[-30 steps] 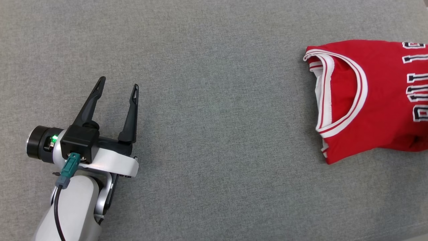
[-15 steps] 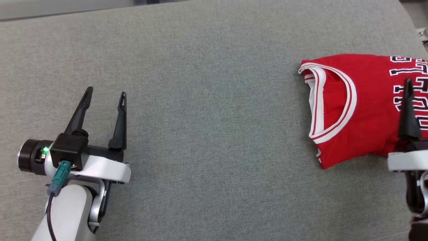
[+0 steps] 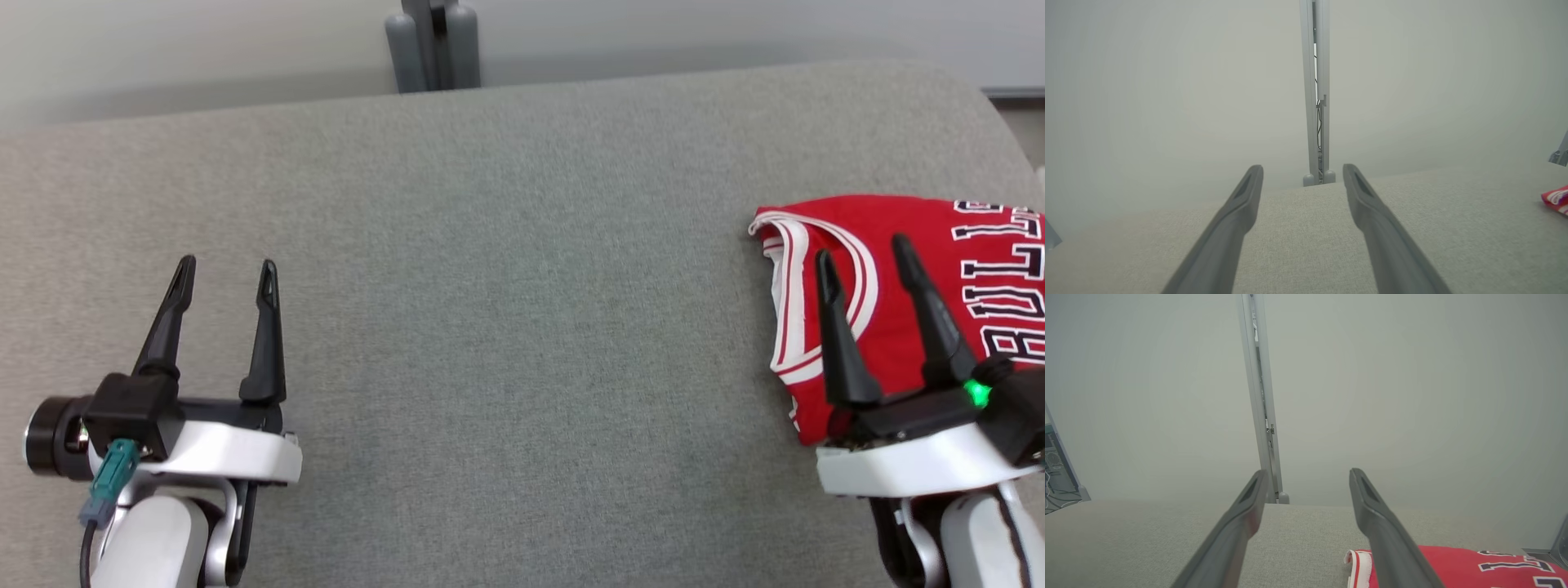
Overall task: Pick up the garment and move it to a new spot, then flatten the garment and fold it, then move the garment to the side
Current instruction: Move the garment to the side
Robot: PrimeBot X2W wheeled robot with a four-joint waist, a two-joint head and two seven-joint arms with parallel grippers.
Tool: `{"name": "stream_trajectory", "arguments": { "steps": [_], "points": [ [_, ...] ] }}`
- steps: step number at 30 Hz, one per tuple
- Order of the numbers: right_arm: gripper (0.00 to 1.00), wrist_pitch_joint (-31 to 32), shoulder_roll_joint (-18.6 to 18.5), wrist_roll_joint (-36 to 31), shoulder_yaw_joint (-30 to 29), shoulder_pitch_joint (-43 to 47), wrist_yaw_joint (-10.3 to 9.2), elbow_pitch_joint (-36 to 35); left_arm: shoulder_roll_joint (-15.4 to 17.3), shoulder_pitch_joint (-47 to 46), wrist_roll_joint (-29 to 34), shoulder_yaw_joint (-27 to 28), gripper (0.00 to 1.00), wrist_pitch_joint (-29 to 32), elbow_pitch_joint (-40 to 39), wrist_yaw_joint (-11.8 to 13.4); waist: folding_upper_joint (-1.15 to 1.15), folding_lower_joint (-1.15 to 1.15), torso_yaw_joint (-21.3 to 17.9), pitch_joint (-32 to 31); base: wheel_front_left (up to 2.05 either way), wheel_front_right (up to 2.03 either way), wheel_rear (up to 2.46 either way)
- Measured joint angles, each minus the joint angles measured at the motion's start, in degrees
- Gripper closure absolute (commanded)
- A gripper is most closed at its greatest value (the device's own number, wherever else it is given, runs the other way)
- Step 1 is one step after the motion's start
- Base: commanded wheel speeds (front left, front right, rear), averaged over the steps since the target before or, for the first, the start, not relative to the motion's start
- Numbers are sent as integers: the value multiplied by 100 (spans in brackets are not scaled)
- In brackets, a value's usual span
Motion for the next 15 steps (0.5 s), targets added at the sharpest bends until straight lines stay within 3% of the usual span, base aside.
{"name": "stream_trajectory", "arguments": {
  "steps": [15],
  "points": [
    [0, 182, 10, -58, -197, 705, 0, 672, 13, 949, -107, -112, 0, 104, -202, 151, 0, 0, 234, -1015, 0, 0, 0]
  ]
}}
